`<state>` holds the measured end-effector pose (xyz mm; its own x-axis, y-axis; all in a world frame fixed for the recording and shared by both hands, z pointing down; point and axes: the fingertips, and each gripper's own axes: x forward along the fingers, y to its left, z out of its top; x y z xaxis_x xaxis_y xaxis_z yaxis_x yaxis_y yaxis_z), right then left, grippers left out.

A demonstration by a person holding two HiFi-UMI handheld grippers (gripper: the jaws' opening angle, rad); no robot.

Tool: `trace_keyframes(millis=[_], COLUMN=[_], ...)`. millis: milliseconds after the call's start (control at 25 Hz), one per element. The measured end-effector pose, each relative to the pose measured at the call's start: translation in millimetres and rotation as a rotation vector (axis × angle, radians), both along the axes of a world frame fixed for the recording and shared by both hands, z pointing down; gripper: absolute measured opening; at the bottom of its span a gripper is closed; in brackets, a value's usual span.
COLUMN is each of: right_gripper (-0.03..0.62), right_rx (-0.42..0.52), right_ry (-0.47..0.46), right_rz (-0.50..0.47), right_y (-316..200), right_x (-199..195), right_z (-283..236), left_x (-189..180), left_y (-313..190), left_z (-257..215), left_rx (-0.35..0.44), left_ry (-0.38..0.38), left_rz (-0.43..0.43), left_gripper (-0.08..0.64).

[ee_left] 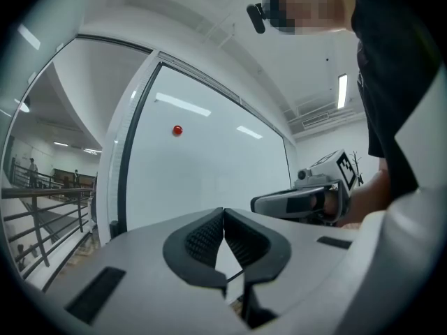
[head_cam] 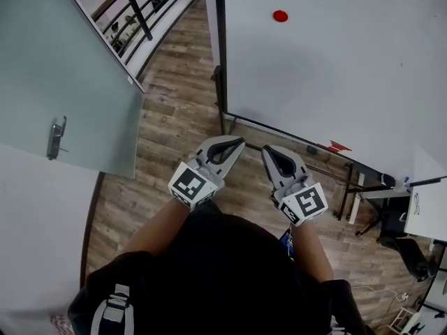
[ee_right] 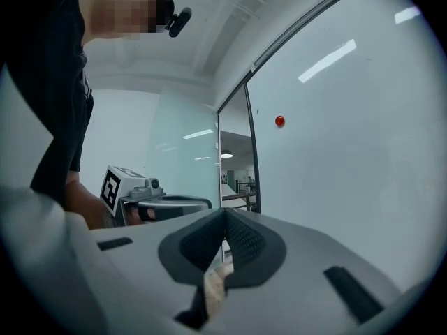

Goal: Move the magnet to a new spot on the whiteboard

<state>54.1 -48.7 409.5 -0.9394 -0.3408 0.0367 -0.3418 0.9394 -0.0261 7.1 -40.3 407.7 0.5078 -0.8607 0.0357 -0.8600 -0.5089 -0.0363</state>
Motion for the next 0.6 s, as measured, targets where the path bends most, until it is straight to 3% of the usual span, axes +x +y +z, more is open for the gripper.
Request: trace_keyframes(millis=[320, 600], right_gripper=[0.0, 0.0], right_rx=[-0.015, -0.005], right_ry=[0.028, 0.051], right_rz=[0.08, 0.184], right_y=[-33, -63], right_x=[-68, -93], right_z=[-1, -2], left_x=[-60, -88], left_y=[-34, -65], left_z=[-10, -13], left_rx=[0.031, 0.028], left_ry=[-0.014, 0.007], left_rz=[0.077, 0.169], left_gripper=[0.005, 0.005])
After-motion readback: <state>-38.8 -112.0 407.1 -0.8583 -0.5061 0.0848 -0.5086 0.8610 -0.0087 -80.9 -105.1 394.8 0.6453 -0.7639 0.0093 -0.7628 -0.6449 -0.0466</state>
